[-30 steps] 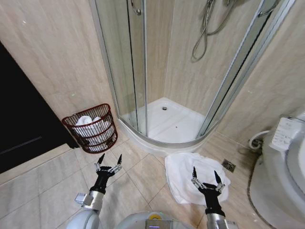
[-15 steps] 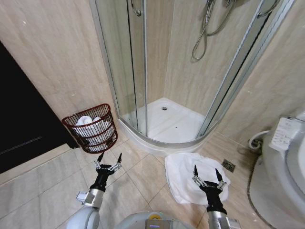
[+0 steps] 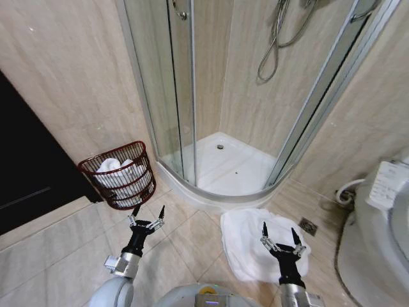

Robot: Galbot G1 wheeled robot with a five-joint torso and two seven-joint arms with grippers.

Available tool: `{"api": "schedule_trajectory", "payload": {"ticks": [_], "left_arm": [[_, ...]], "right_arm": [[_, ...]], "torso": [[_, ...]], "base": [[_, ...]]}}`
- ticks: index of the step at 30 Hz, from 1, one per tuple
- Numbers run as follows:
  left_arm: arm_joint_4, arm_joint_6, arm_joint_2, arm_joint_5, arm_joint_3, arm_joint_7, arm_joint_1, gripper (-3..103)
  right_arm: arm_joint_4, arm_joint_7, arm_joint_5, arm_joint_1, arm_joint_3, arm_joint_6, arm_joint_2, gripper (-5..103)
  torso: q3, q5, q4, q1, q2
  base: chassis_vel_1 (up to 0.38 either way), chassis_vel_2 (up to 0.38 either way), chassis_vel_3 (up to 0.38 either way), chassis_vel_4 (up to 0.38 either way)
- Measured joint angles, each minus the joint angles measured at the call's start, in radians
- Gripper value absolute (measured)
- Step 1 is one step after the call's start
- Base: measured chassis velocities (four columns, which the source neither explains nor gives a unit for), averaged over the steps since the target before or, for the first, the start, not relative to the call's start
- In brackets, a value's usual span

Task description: Discard the used towel into the hamper.

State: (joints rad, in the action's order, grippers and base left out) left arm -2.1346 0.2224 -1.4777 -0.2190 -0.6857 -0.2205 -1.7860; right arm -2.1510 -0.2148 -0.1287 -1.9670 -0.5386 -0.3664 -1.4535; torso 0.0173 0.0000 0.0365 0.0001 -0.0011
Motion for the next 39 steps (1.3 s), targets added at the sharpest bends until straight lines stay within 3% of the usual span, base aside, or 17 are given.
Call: {"api": "schedule_trajectory", "payload": {"ticks": [5,13,16,18,20,21,25,32,39], "left_arm": [[-0.005,0.0,-0.003,0.0,0.001,0.0,-0.003,100],[-0.006,0.005,-0.008,0.0,0.002,-0.001,-0.01,100],[-0.006,0.011,-0.008,-0.002,-0.001,-0.001,-0.017,100],[-0.006,0.012,-0.008,-0.003,-0.002,-0.001,-0.018,100],[-0.005,0.015,-0.011,-0.001,0.0,-0.001,-0.019,100],[-0.005,0.015,-0.011,-0.001,0.0,-0.001,-0.019,100],[-0.004,0.014,-0.021,0.013,0.007,-0.001,-0.016,100],[-0.004,0.012,-0.033,0.019,0.008,-0.001,-0.015,100],[-0.004,0.016,-0.042,0.021,0.002,-0.001,-0.018,100]], "right_arm": [[0.02,-0.102,-0.028,0.01,0.007,0.075,0.0,100],[0.174,-0.101,-0.214,0.069,-0.037,0.187,0.029,100],[0.266,-0.036,-0.296,0.098,-0.08,0.227,0.034,100],[0.281,-0.018,-0.308,0.102,-0.089,0.233,0.034,100],[0.333,0.071,-0.333,0.12,-0.122,0.262,0.037,100],[0.333,0.071,-0.333,0.12,-0.122,0.262,0.037,100],[0.376,0.177,-0.356,0.148,-0.161,0.364,0.059,100],[0.409,0.245,-0.374,0.178,-0.17,0.459,0.1,100],[0.455,0.276,-0.386,0.222,-0.17,0.495,0.116,100]], "torso": [[0.001,0.0,0.0002,0.0,0.0],[0.001,0.0003,-0.0002,0.0,0.0],[0.001,0.0001,0.0001,0.0,0.0],[0.001,0.0004,0.0001,0.0,0.0],[0.001,0.0001,-0.0001,0.0,0.0],[0.001,0.0001,-0.0001,0.0,0.0],[0.002,0.0001,0.0,0.0,0.0],[0.002,0.0001,0.0,0.0,0.0],[0.002,0.0001,-0.0001,0.0,0.001]], "base": [[-0.191,0.208,0.165,-0.19],[-0.037,0.037,0.02,-0.021],[0.048,-0.036,-0.031,0.033],[0.0,0.0,0.0,0.0],[0.0,0.0,0.0,0.0],[0.0,0.0,0.0,0.0],[0.0,0.0,0.0,0.0],[0.0,0.0,0.0,0.0],[0.0,0.0,0.0,0.0]]}}
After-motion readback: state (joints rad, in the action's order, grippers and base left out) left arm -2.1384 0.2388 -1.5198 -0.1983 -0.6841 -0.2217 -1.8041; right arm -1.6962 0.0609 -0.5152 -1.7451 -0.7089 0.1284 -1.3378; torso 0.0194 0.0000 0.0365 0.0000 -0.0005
